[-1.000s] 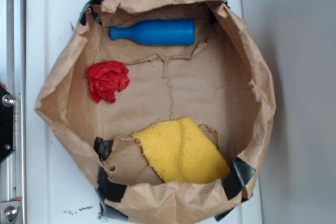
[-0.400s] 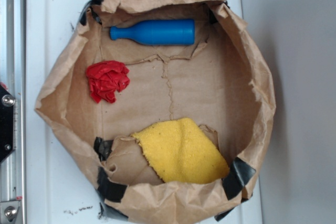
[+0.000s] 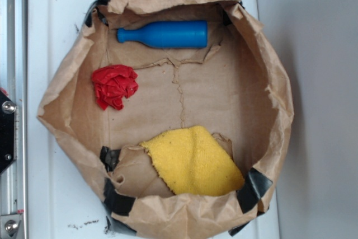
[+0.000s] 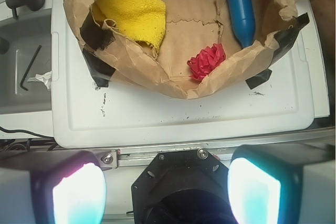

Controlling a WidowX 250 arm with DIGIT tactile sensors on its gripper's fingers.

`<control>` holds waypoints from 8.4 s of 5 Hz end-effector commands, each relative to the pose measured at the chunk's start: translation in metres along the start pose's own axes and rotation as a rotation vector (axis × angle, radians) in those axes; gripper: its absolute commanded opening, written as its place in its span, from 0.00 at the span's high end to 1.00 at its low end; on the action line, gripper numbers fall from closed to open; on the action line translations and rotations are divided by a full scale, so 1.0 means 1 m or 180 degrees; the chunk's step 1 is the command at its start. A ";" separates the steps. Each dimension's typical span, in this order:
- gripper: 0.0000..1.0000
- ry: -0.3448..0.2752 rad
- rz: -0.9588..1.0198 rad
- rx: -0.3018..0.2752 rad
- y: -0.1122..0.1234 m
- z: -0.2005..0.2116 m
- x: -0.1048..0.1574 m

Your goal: Grab the yellow cloth.

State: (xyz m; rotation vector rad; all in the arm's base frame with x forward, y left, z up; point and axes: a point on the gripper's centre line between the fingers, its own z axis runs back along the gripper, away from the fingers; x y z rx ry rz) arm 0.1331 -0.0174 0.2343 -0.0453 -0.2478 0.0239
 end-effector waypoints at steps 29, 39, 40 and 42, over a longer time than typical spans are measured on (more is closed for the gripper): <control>0.00 -0.0099 -0.2368 -0.0783 -0.090 -0.203 0.096; 1.00 -0.0093 -0.0877 0.0377 -0.021 -0.077 0.141; 1.00 0.0238 -0.0682 0.0338 -0.002 -0.064 0.135; 1.00 -0.0039 -0.0757 0.0297 -0.003 -0.064 0.123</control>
